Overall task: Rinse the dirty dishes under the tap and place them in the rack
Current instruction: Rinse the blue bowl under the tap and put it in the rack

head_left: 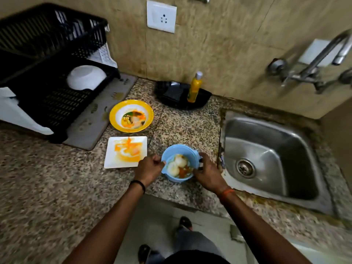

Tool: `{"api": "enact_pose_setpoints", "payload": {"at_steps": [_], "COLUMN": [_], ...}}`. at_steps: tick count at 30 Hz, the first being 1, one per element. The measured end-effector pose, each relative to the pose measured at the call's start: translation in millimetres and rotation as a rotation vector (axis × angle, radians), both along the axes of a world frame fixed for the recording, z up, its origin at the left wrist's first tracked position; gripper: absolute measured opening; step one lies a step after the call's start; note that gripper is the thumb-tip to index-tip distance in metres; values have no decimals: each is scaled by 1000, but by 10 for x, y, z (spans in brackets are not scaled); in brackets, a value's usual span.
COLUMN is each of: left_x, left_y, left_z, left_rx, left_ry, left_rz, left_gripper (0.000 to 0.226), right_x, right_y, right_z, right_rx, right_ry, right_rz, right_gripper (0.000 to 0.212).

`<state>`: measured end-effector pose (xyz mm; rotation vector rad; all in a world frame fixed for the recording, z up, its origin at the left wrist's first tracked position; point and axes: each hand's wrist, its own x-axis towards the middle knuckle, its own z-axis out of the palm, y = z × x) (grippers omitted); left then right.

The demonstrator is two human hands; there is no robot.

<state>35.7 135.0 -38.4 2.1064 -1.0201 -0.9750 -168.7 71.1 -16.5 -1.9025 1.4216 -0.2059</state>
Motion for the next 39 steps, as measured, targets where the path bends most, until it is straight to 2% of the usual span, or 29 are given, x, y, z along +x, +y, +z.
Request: {"api": "enact_pose_setpoints", "payload": {"at_steps": [2, 6, 8, 10, 13, 17, 22, 27, 35, 39], "left_x": [-21, -129, -184, -228, -319, -584, -943, -1313, -1873, -2066], "left_y": [-11, -64, -106, -144, -207, -414, -863, -1334, -2008, -2204], "left_z": [-9, 90, 111, 109, 105, 165, 380, 459, 620, 631], "left_rx": [25, 132, 127, 112, 95, 32, -20, 34, 37, 19], "left_ry": [25, -61, -84, -76, -18, 222, 481, 722, 786, 858], "left_rz": [36, 19, 43, 73, 117, 212, 271, 188, 16, -15], "left_gripper": [25, 25, 28, 32, 26, 18, 11, 22, 14, 45], "right_x": [-20, -61, -81, -113, -216, -453, -854, -1376, -1977, -2182], "right_y": [-62, -243, -308, -352, -437, -602, -910, -1206, -1584, -1775], "right_z": [-14, -124, -128, -77, -90, -100, 118, 392, 495, 485], "right_rx": [57, 149, 205, 270, 286, 346, 287, 173, -11, -44], "right_ry": [-16, -118, -178, -214, -262, -354, -478, -453, -514, -541], "right_rz": [-36, -80, -84, -105, -122, -219, -274, -292, -431, -459], "right_gripper": [52, 42, 24, 21, 26, 26, 22, 20, 13, 16]}}
